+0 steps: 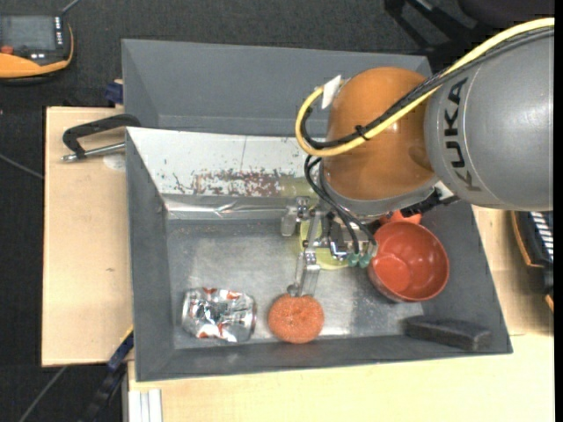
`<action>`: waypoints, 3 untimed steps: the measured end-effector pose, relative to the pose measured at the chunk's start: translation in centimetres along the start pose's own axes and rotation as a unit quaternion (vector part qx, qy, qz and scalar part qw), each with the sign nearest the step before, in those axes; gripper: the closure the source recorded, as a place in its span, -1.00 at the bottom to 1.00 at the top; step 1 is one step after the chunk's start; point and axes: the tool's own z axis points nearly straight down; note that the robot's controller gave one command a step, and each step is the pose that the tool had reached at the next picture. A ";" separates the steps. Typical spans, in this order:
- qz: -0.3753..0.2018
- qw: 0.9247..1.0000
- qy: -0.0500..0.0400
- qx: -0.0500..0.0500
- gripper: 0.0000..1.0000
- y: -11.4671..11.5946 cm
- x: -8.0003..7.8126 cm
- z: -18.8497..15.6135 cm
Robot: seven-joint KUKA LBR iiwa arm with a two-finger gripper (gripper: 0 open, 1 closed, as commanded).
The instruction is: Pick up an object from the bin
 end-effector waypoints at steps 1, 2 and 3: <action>-0.009 1.000 -0.009 -0.001 -1.00 -2.3 -4.5 -12.0; -0.010 1.000 -0.003 -0.001 1.00 -2.2 -4.3 -11.5; -0.121 0.993 -0.002 -0.001 1.00 -4.8 -6.5 -0.1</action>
Offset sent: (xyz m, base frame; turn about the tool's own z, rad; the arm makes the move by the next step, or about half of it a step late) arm 0.0428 -0.0224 0.1134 -0.0195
